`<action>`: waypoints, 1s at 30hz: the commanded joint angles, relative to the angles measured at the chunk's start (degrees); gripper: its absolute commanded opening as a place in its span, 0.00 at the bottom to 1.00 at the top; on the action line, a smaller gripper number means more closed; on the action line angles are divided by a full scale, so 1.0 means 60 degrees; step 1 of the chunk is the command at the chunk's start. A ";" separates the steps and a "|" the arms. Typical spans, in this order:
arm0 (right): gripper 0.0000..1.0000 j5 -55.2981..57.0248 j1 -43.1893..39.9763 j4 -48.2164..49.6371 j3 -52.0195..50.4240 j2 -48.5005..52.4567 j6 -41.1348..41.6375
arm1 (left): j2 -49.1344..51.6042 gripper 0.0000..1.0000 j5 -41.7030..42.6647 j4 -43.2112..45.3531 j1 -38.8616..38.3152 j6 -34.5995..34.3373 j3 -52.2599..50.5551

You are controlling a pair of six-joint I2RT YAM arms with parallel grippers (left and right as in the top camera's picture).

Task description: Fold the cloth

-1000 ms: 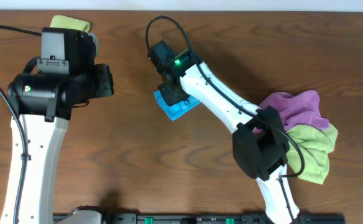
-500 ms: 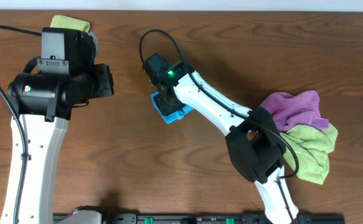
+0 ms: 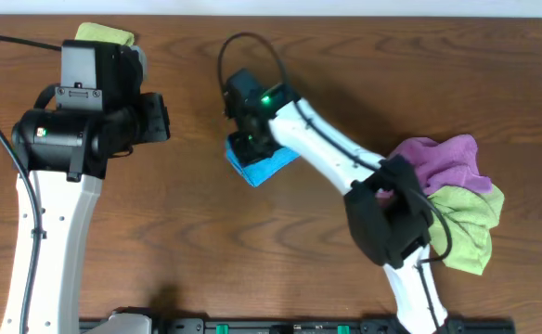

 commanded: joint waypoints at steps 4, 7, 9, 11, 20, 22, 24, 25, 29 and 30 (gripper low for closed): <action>0.02 0.0692 -0.1100 -0.0266 0.0382 -0.1184 0.0004 | -0.0036 0.57 0.0546 0.0674 0.0026 0.0098 -0.0965; 0.02 0.0688 -0.1548 -0.0535 0.0364 -0.1053 0.0007 | 0.0018 0.77 0.1373 0.1402 0.0026 0.0084 -0.2004; 0.02 0.0645 -0.1796 -0.0572 0.0357 -0.0929 0.0036 | 0.0022 0.83 0.2073 0.2135 0.0026 -0.0044 -0.2896; 0.01 0.0543 -0.2014 -0.0561 0.0353 -0.0823 0.0044 | 0.0022 0.88 0.2925 0.3198 0.0026 -0.0353 -0.4040; 0.01 0.0503 -0.2124 -0.0492 0.0350 0.0087 0.0040 | 0.0022 0.94 0.4965 0.7439 -0.0025 -0.2011 -0.7748; 0.02 0.0503 -0.2124 -0.0444 0.0350 0.0273 0.0040 | 0.0022 0.97 0.4972 0.8156 -0.0113 -0.2331 -0.8309; 0.01 0.0503 -0.2160 -0.0430 0.0350 0.0415 0.0040 | 0.0022 0.95 0.4972 0.8874 -0.0262 -0.2637 -0.8819; 0.01 0.0506 -0.2182 -0.0412 0.0350 0.0506 0.0040 | 0.0022 0.95 0.4972 0.9158 -0.0331 -0.2728 -0.8994; 0.02 0.0390 -0.2284 -0.0266 0.0350 0.0652 0.0040 | 0.0062 0.96 0.4911 1.0153 -0.0583 -0.3071 -0.9573; 0.02 0.0262 -0.2317 -0.0229 0.0350 0.0674 0.0040 | 0.0131 0.95 0.4881 1.0346 -0.0623 -0.3169 -0.9664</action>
